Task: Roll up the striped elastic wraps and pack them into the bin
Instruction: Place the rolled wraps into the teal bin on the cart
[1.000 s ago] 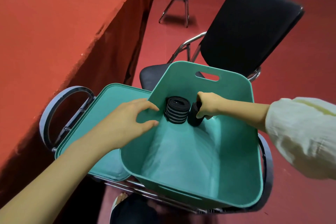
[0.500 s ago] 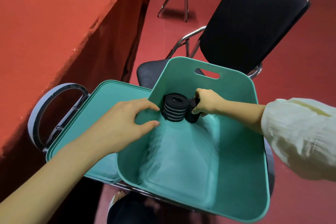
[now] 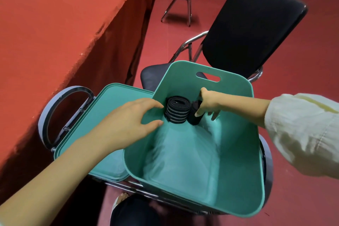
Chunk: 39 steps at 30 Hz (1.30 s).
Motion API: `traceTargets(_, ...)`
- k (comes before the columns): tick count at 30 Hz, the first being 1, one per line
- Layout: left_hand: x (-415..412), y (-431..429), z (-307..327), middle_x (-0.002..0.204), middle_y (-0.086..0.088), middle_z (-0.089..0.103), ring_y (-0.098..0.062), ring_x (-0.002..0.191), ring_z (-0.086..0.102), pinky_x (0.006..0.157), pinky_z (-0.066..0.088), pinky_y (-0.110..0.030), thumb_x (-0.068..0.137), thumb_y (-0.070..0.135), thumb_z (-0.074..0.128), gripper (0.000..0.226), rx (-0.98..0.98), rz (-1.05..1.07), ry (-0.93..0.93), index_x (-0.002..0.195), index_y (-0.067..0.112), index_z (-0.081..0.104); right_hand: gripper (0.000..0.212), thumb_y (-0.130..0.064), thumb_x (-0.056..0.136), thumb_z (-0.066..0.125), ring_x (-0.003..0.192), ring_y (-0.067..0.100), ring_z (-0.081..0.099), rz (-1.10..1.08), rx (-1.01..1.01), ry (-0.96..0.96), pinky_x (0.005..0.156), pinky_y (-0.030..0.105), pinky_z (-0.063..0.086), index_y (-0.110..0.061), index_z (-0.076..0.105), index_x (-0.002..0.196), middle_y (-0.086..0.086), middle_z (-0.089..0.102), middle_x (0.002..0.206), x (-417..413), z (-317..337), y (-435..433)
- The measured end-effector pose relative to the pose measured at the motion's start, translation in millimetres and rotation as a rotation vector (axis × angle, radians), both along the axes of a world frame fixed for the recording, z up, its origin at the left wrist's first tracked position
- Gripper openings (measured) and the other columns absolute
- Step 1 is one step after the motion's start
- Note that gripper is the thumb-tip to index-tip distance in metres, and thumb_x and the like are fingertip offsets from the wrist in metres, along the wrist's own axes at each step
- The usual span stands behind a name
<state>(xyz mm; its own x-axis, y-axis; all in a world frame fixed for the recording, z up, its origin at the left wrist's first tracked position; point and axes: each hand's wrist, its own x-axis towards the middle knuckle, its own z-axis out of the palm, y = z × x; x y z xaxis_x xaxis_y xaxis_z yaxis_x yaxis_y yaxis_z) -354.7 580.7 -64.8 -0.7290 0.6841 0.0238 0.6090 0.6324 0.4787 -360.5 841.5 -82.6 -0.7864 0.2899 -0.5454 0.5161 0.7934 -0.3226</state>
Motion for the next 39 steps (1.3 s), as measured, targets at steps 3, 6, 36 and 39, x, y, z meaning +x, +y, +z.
traceTargets(3, 3, 3, 4, 0.134, 0.022, 0.049, -0.005, 0.124, 0.046, 0.104, 0.039, -0.033, 0.086, 0.06, 0.047, 0.048, -0.052, -0.008, 0.016, 0.129, 0.038, 0.05, 0.068, -0.01, 0.082, 0.073, 0.099, 0.041, 0.065, -0.009, 0.001, -0.002, 0.077, 0.052, 0.057, -0.005, 0.026, 0.13, 0.023, 0.05, 0.118, 2, 18, -2)
traceTargets(6, 5, 3, 8, 0.134, 0.021, 0.046, -0.007, 0.124, 0.046, 0.101, 0.041, -0.036, 0.091, 0.051, 0.051, 0.04, -0.094, 0.0, 0.025, 0.129, 0.037, 0.049, 0.066, -0.008, 0.084, 0.072, 0.097, 0.042, 0.066, 0.013, 0.016, 0.018, 0.079, 0.051, 0.057, 0.002, 0.03, 0.133, 0.023, 0.052, 0.121, 10, 40, -6)
traceTargets(36, 240, -273, 122, 0.147, 0.011, 0.034, -0.013, 0.127, 0.042, 0.103, 0.036, -0.03, 0.096, 0.052, 0.042, 0.055, -0.552, 0.785, 0.317, 0.145, 0.032, 0.027, 0.059, -0.055, 0.091, 0.048, 0.129, 0.026, 0.042, 1.204, 0.254, 0.782, 0.102, 0.04, 0.04, -0.03, 0.036, 0.143, 0.001, 0.042, 0.14, 137, 140, -303)
traceTargets(39, 306, -323, 113, 0.146, 0.011, 0.035, -0.014, 0.127, 0.042, 0.103, 0.037, -0.031, 0.096, 0.052, 0.042, 0.056, -0.607, 0.964, 0.272, 0.145, 0.031, 0.026, 0.059, -0.055, 0.093, 0.046, 0.131, 0.024, 0.04, 1.414, 0.182, 0.824, 0.102, 0.039, 0.039, -0.031, 0.033, 0.144, 0.0, 0.039, 0.143, 163, 140, -383)
